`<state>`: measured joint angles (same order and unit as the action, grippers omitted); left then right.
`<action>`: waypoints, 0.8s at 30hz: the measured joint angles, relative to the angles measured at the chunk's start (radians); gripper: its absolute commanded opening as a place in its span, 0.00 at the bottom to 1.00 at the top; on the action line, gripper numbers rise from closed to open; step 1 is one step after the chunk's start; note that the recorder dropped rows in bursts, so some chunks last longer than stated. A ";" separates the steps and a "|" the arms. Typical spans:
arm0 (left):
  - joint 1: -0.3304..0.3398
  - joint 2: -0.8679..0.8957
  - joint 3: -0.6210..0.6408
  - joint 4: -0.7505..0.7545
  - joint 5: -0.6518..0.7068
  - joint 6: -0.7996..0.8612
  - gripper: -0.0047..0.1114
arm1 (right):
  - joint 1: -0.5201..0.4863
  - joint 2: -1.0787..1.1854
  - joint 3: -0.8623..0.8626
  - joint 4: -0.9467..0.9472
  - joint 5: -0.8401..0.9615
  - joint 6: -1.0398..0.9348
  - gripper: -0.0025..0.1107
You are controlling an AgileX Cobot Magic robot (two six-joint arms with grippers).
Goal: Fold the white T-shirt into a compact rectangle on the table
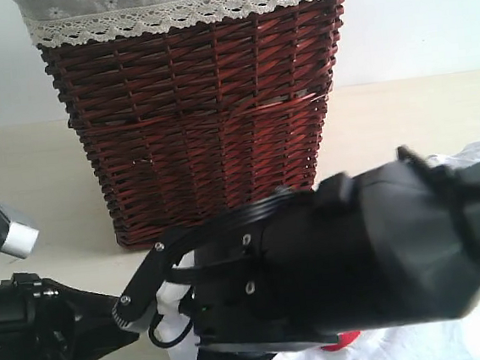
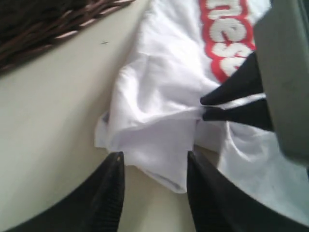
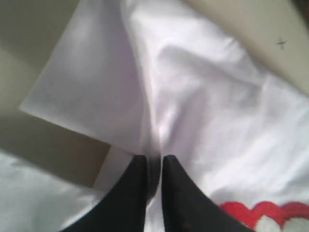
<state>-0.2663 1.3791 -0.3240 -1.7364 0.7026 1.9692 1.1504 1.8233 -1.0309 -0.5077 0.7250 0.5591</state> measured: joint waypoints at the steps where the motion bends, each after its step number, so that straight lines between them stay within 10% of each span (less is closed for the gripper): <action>1: 0.000 0.019 0.000 0.000 0.034 0.024 0.40 | 0.000 -0.026 0.000 -0.002 0.016 -0.015 0.02; 16: -0.005 0.223 -0.117 0.001 0.230 0.123 0.62 | 0.000 -0.437 0.000 -0.022 0.353 -0.196 0.02; 24: -0.153 0.331 -0.237 0.003 0.202 0.125 0.62 | 0.000 -0.536 0.000 -0.082 0.482 -0.211 0.02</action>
<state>-0.4189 1.7097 -0.5608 -1.7338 0.9041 2.0939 1.1504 1.2868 -1.0309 -0.5901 1.2072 0.3485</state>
